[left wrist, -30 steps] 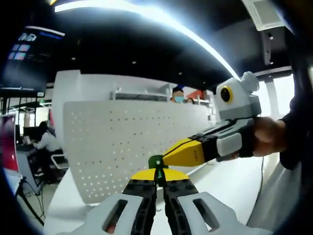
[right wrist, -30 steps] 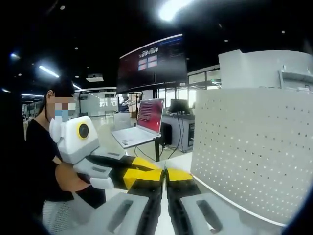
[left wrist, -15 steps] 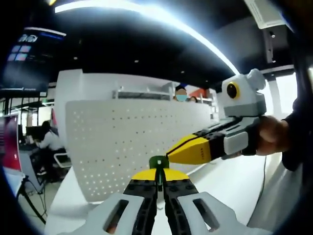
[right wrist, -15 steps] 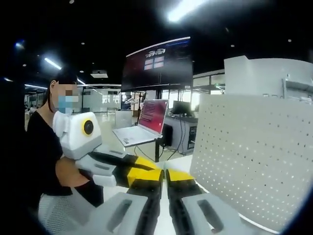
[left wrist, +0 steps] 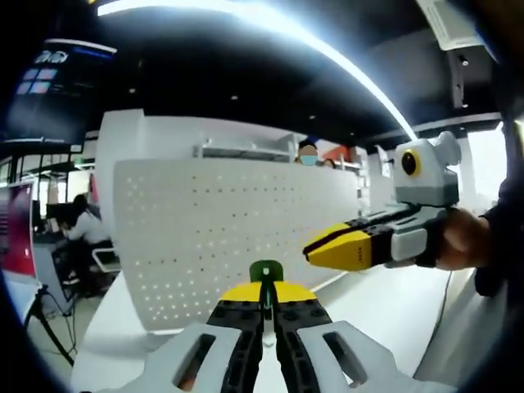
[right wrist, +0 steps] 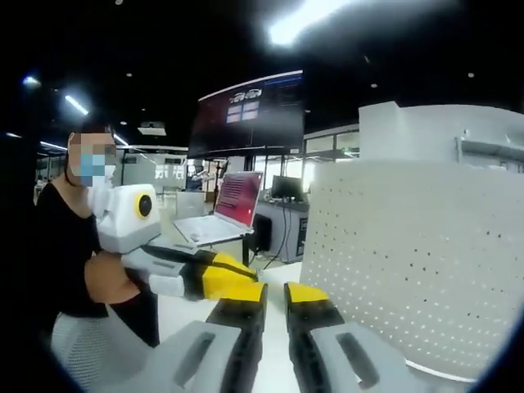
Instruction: Insert the hook assembly into the mounting plate slot until the hook locks in place.
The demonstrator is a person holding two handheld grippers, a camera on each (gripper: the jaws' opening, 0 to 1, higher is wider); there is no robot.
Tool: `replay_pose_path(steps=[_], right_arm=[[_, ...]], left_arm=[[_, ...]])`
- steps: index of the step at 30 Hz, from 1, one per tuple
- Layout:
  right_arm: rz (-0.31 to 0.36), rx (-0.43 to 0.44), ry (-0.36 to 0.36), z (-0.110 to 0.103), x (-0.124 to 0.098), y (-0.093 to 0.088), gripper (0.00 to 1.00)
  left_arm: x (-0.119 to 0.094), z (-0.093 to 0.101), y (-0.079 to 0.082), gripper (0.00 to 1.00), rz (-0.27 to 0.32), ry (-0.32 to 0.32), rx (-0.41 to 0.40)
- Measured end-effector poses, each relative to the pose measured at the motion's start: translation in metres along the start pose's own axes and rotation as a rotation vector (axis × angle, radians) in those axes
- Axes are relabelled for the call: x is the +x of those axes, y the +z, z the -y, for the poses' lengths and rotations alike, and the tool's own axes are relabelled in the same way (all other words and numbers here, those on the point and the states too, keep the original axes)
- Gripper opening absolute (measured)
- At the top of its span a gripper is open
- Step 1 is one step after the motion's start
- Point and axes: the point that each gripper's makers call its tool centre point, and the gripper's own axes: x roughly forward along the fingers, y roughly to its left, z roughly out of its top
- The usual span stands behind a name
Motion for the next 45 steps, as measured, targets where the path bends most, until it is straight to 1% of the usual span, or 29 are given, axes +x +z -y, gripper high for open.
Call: replay_pose_path(steps=[4, 6, 8, 10, 13, 15, 17, 19, 21, 24, 27, 31, 33, 37, 38, 39, 40, 43, 45], right_arm=[[0.002, 0.021, -0.039, 0.006, -0.005, -0.014, 0.09], [0.007, 0.016, -0.061, 0.012, -0.007, -0.015, 0.11], [0.013, 0.008, -0.085, 0.02, -0.009, -0.013, 0.14], [0.03, 0.002, -0.11, 0.029, -0.014, -0.009, 0.16], [0.034, -0.035, -0.153, 0.042, -0.021, -0.007, 0.19], [0.034, -0.048, -0.175, 0.049, -0.025, -0.006, 0.21], [0.039, -0.042, -0.186, 0.056, -0.027, -0.005, 0.24], [0.043, -0.031, -0.194, 0.062, -0.028, -0.004, 0.24], [0.044, -0.026, -0.214, 0.068, -0.031, -0.003, 0.27], [0.061, -0.011, -0.24, 0.076, -0.036, 0.003, 0.32], [0.082, 0.008, -0.259, 0.082, -0.041, 0.009, 0.35], [0.088, 0.014, -0.278, 0.087, -0.044, 0.012, 0.38], [0.095, 0.018, -0.281, 0.088, -0.046, 0.013, 0.37], [0.094, 0.025, -0.278, 0.089, -0.047, 0.014, 0.37], [0.094, 0.026, -0.278, 0.089, -0.047, 0.014, 0.37], [0.094, 0.028, -0.278, 0.09, -0.047, 0.014, 0.37], [0.095, 0.032, -0.277, 0.09, -0.047, 0.014, 0.37], [0.1, 0.043, -0.279, 0.093, -0.048, 0.015, 0.37], [0.109, 0.056, -0.283, 0.095, -0.051, 0.017, 0.38]], left_arm=[[0.001, -0.001, -0.004, 0.03, -0.016, 0.006, -0.002], [0.002, -0.001, -0.005, 0.03, -0.021, 0.008, -0.003], [0.002, -0.003, -0.007, 0.03, -0.033, 0.017, -0.002], [0.004, -0.005, -0.009, 0.03, -0.048, 0.026, -0.003], [0.007, -0.007, -0.009, 0.03, -0.068, 0.036, -0.001], [0.01, -0.009, -0.007, 0.03, -0.076, 0.042, 0.005], [0.014, -0.013, -0.003, 0.03, -0.084, 0.053, 0.016], [0.02, -0.02, 0.004, 0.03, -0.085, 0.067, 0.026], [0.027, -0.029, 0.015, 0.03, -0.075, 0.078, 0.032], [0.039, -0.046, 0.031, 0.03, -0.074, 0.118, 0.037], [0.051, -0.06, 0.046, 0.03, -0.06, 0.145, 0.029], [0.067, -0.079, 0.066, 0.03, -0.042, 0.191, 0.039], [0.072, -0.087, 0.072, 0.03, -0.037, 0.205, 0.038], [0.085, -0.111, 0.083, 0.03, -0.041, 0.247, 0.058], [0.089, -0.119, 0.087, 0.03, -0.037, 0.259, 0.065], [0.09, -0.121, 0.089, 0.03, -0.037, 0.262, 0.067], [0.094, -0.128, 0.093, 0.03, -0.036, 0.274, 0.072], [0.103, -0.141, 0.103, 0.03, -0.035, 0.29, 0.075], [0.11, -0.147, 0.109, 0.03, -0.041, 0.3, 0.104]])
